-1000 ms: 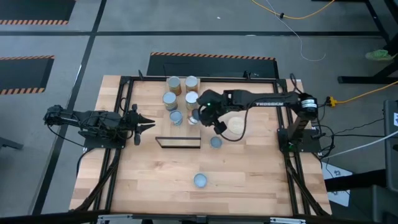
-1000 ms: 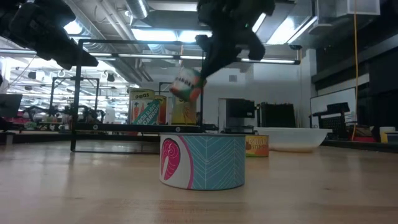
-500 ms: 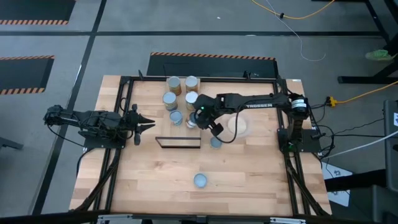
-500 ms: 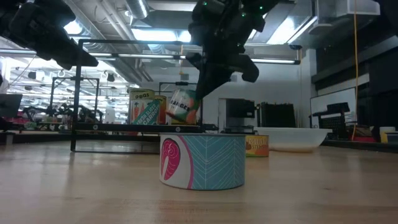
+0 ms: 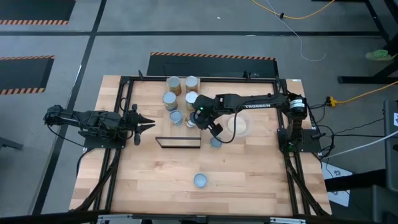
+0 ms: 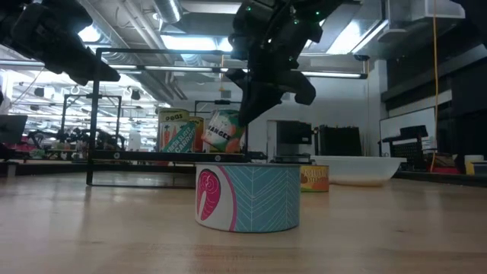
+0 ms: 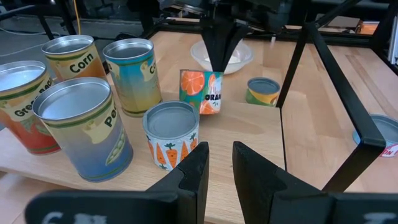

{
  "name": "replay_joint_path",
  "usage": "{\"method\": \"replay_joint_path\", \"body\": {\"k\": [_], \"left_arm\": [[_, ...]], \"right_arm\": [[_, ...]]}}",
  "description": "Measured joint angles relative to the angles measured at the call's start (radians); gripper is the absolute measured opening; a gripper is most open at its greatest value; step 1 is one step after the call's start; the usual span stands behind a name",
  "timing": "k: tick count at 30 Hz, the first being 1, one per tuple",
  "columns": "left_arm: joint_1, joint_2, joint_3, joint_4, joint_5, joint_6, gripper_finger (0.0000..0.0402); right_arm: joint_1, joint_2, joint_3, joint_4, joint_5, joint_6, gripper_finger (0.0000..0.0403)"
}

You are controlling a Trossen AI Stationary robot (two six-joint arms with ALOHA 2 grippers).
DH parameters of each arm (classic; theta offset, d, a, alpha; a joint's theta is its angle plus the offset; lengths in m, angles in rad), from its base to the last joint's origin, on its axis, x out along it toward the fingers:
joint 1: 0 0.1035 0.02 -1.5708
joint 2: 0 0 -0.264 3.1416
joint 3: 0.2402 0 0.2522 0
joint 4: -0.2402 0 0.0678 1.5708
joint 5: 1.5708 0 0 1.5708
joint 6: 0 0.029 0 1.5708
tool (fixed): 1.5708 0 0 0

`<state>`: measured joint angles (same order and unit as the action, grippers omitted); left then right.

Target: Pick and place cans onto a shelf

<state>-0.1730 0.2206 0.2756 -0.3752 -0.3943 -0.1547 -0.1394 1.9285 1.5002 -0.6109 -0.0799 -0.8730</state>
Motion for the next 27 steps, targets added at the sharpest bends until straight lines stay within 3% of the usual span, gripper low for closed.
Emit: {"method": "replay_joint_path", "body": {"k": [27], "left_arm": [[0.0, 0.0, 0.0, 0.0, 0.0, 0.0, 0.0065]], "right_arm": [[0.0, 0.001, 0.0, 0.023, 0.052, 0.0, 0.0026]]}}
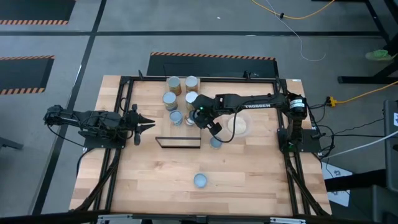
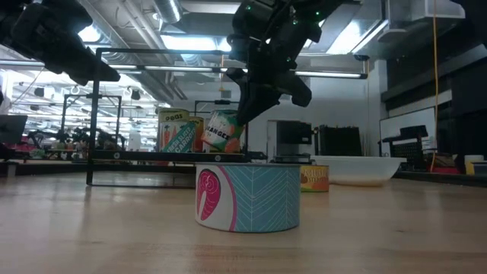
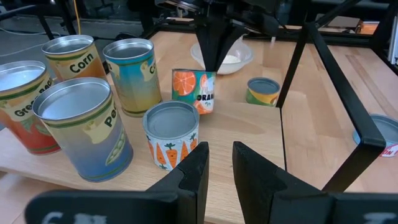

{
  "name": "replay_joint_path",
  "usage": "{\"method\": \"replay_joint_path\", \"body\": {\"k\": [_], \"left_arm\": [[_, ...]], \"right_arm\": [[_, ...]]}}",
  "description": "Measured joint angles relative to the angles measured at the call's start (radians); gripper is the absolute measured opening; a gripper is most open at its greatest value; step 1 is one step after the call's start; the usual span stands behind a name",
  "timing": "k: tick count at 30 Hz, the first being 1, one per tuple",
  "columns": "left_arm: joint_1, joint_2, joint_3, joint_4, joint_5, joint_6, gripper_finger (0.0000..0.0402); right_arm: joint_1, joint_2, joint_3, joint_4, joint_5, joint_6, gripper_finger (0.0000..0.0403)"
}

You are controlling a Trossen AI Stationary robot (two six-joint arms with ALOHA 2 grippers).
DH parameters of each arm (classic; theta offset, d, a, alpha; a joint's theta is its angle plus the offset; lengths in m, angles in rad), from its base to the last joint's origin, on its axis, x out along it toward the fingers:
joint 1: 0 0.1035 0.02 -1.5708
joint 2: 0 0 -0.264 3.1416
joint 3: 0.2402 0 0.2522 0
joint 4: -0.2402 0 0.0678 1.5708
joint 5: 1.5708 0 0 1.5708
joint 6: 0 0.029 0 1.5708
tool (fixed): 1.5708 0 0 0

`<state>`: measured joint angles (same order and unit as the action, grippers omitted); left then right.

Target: Pick and place cans onto a shelf

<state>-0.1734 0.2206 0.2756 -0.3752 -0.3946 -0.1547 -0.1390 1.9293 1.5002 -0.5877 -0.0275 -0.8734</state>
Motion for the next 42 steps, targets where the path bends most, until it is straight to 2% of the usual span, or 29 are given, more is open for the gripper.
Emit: {"method": "replay_joint_path", "body": {"k": [9, 22, 29, 37, 42], "left_arm": [[0.0, 0.0, 0.0, 0.0, 0.0, 0.0, 0.0065], [0.0, 0.0, 0.0, 0.0, 0.0, 0.0, 0.0065], [0.0, 0.0, 0.0, 0.001, 0.0, 0.0, 0.0065], [0.0, 0.0, 0.0, 0.008, -0.002, -0.001, 0.0065], [0.0, 0.0, 0.0, 0.097, -0.005, -0.001, 0.0065]], "right_arm": [[0.0, 0.0, 0.0, 0.004, 0.0, 0.0, 0.0063], [0.008, 0.0, 0.026, 0.02, 0.009, 0.0, 0.0066], [0.034, 0.0, 0.169, -0.217, 0.011, 0.024, 0.0066], [0.039, 0.0, 0.359, -0.539, 0.008, 0.253, 0.0066], [0.044, 0.0, 0.39, -0.671, 0.008, 0.365, 0.0066]]}}
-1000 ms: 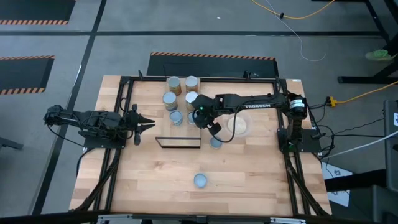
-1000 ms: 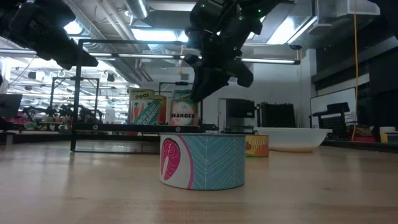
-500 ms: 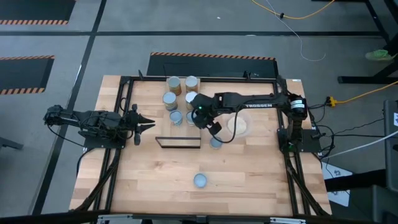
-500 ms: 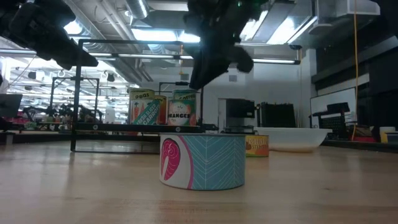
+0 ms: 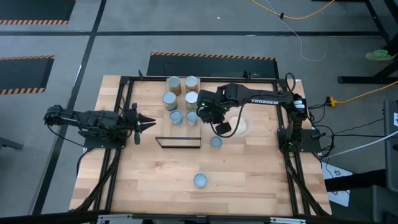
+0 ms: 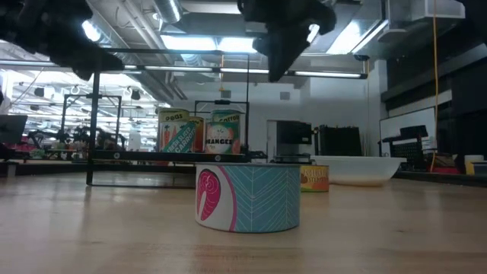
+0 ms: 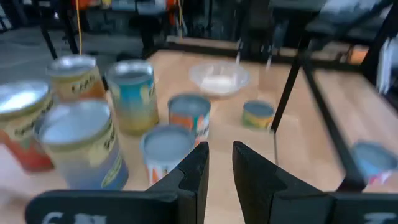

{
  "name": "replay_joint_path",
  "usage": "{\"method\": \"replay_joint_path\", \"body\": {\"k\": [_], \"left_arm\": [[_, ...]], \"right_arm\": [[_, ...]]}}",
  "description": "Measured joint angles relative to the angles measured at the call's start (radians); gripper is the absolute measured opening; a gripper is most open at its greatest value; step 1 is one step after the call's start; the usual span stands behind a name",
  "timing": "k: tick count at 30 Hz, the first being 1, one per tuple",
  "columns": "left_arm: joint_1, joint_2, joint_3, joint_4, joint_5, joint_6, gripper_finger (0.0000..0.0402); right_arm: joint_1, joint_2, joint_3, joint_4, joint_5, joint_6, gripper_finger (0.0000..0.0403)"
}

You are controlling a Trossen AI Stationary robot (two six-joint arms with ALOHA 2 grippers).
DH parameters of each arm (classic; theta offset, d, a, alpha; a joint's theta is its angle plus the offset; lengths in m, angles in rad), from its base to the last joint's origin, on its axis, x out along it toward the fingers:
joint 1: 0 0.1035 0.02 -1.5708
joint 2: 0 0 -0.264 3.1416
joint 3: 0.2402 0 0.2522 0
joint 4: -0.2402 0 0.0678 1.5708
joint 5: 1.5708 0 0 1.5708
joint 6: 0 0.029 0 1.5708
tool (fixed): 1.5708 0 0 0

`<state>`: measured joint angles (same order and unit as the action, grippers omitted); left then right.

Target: Pick and place cans onto a shelf

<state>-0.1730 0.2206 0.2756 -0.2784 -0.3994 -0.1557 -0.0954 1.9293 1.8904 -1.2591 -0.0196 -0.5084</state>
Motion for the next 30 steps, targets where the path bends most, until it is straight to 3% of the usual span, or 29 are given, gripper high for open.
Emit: {"method": "replay_joint_path", "body": {"k": [7, 13, 21, 25, 30], "left_arm": [[0.0, 0.0, 0.0, 0.223, 0.064, 0.074, 0.0065], [0.0, 0.013, 0.0, 0.45, 0.224, 0.156, 0.0079], [0.0, 0.136, 0.0, 0.647, 0.288, 0.199, 0.0133], [-0.001, 0.254, 0.02, 0.753, 0.358, 0.221, 0.0137], [-0.012, 0.426, 0.116, 0.765, 0.384, 0.221, 0.0136]], "right_arm": [[0.008, -0.01, -0.001, -0.155, -0.008, 0.142, 0.0066], [0.042, -0.077, -0.038, -0.146, -0.008, 0.213, 0.0066], [0.103, -0.263, -0.301, 0.022, -0.005, 0.379, 0.0066], [0.145, -0.371, -0.458, 0.144, -0.008, 0.456, 0.0066], [0.188, -0.47, -0.606, 0.243, -0.007, 0.531, 0.0066]]}}
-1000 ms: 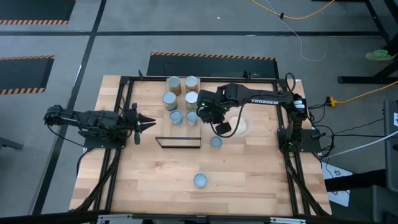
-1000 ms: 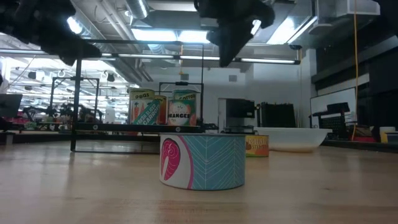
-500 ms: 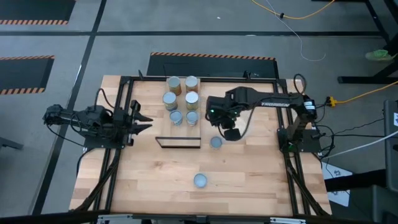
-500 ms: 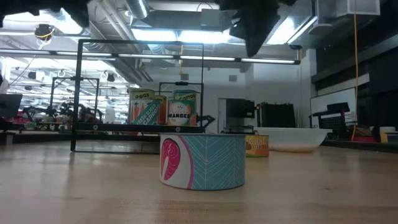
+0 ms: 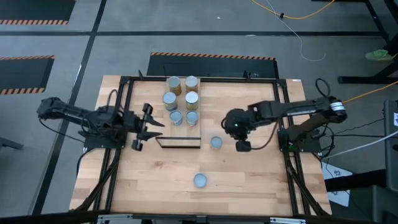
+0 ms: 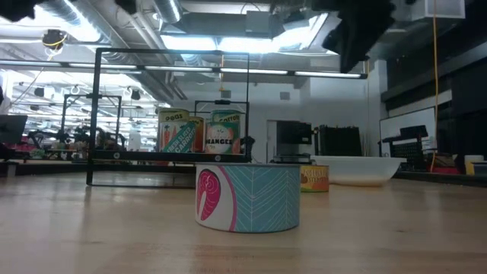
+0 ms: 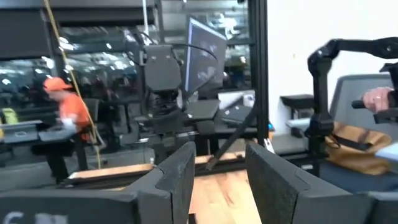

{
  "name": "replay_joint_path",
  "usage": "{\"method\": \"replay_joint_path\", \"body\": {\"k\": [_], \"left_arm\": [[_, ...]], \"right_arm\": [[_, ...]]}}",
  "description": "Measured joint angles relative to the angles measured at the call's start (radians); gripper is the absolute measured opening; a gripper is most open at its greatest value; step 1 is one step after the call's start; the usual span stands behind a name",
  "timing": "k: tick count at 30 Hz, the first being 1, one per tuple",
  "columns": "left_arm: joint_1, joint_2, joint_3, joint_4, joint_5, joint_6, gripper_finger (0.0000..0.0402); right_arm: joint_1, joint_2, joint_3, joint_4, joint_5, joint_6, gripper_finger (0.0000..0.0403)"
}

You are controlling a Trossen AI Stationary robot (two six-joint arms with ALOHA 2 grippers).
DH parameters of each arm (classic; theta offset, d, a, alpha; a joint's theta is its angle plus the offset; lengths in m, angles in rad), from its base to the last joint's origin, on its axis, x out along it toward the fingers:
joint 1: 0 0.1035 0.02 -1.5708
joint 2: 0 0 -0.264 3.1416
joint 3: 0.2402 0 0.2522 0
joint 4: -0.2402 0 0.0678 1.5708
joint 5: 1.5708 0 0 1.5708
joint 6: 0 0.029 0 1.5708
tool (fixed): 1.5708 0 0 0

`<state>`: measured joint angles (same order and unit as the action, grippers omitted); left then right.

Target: Pick and place cans onto a shelf

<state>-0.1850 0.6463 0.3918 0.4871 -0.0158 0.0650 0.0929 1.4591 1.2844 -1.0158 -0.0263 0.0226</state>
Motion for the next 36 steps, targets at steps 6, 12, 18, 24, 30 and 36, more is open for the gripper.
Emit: {"method": "replay_joint_path", "body": {"k": [6, 12, 18, 24, 30, 36], "left_arm": [[-0.075, 0.234, 0.157, -0.024, 0.003, 0.036, 0.0136], [-0.187, 0.462, 0.346, -0.155, -0.083, 0.05, 0.0135], [-0.281, 0.679, 0.545, -0.279, -0.106, 0.053, 0.0135], [-0.354, 0.87, 0.714, -0.429, -0.13, 0.053, 0.0135], [-0.402, 1.028, 0.791, -0.478, -0.129, 0.053, 0.0135], [-0.417, 1.137, 0.793, -0.503, -0.179, 0.053, 0.0135]], "right_arm": [[0.031, -0.039, -0.088, 0.035, 0.006, 0.001, 0.0066], [0.043, -0.038, -0.147, 0.09, 0.008, -0.001, 0.0066], [0.043, -0.038, -0.21, 0.173, 0.008, 0.006, 0.0066], [0.042, -0.038, -0.264, 0.269, 0.007, 0.137, 0.0066], [0.043, -0.038, -0.312, 0.345, 0.006, 0.236, 0.0066], [0.043, -0.037, -0.329, 0.379, 0.006, 0.334, 0.0066]]}}
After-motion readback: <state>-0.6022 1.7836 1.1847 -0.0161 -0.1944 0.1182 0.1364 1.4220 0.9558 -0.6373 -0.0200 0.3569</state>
